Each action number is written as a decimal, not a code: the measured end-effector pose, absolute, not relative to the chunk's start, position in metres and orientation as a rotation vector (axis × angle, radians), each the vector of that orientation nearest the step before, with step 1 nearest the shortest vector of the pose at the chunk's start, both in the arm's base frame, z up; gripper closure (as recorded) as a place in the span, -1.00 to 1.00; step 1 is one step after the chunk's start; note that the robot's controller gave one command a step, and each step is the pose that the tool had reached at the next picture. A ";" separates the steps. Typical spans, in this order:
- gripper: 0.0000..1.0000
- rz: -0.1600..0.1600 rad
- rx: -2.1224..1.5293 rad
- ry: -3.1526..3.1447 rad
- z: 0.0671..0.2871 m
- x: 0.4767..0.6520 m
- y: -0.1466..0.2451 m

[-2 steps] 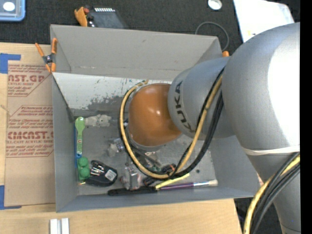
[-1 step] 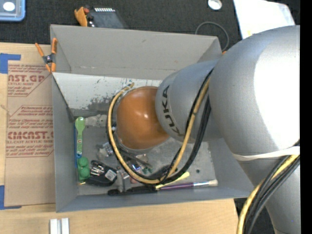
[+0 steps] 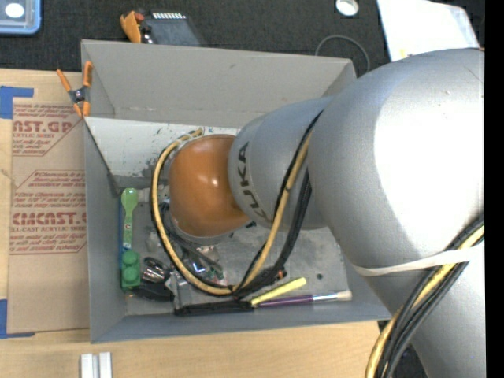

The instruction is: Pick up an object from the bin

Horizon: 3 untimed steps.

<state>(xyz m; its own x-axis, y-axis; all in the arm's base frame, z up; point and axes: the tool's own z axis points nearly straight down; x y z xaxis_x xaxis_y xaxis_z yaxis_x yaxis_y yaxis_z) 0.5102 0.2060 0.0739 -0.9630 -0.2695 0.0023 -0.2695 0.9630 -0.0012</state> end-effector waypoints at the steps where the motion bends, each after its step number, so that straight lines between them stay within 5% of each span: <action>1: -1.00 -0.001 0.725 -3.062 0.072 0.505 0.230; 2: 1.00 0.002 0.706 -3.064 0.070 0.538 0.246; 3: 1.00 0.001 0.706 -3.064 0.070 0.538 0.246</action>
Offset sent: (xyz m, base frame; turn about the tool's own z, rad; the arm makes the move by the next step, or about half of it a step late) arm 0.0269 0.0406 -0.0039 -0.1816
